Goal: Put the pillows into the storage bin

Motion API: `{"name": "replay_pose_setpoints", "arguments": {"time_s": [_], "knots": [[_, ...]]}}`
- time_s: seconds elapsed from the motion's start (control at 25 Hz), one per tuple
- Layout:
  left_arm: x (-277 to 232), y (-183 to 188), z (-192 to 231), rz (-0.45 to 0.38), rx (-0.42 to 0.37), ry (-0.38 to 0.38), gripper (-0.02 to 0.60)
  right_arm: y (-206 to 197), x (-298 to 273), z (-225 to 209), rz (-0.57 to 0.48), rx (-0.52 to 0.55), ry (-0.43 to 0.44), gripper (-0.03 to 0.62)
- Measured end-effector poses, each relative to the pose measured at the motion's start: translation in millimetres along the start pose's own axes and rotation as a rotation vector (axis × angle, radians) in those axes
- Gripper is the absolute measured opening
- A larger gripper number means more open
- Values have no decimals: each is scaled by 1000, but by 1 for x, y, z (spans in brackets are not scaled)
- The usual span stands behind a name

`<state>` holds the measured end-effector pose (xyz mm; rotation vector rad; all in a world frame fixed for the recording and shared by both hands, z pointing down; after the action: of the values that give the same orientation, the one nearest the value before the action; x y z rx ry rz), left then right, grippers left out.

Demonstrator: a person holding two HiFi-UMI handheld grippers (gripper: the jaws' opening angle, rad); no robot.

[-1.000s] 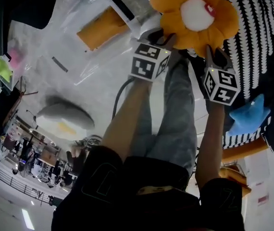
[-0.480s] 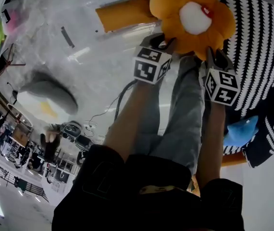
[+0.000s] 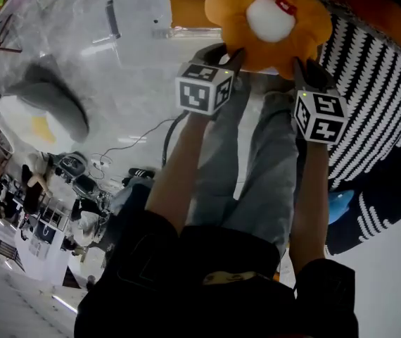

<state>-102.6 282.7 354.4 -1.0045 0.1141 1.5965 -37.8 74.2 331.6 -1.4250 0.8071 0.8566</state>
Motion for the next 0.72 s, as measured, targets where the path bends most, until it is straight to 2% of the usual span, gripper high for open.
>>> {"name": "replay_pose_setpoints", "arguments": {"time_s": [0.16, 0.24, 0.32, 0.4, 0.48, 0.6, 0.72], "knots": [[11, -16, -4, -66, 26, 52, 143, -5, 1, 4, -23, 19, 48, 66], [33, -8, 15, -116, 32, 79, 174, 15, -4, 23, -49, 15, 57, 113], [58, 4, 43, -168, 38, 110, 217, 44, -15, 44, -75, -5, 58, 196], [68, 11, 58, -180, 46, 127, 233, 60, -22, 50, -93, -48, 72, 204], [65, 10, 53, -167, 49, 121, 233, 60, -20, 41, -102, -89, 90, 202], [54, 0, 24, -151, 29, 80, 223, 38, -2, 26, -103, -118, 90, 201], [34, -7, 12, -133, 15, 14, 148, 15, -2, 17, -77, -141, 76, 190]]}}
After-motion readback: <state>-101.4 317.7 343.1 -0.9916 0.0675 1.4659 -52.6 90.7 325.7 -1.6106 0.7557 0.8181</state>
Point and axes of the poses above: the fingertips, and each gripper's own axes: x backward along the fingers, z to its left, y out of its top, the point moved 8 cm from there along x, backward along the fingers, and after that the axes turned 14 degrees about -y, right-handed, at the moved point
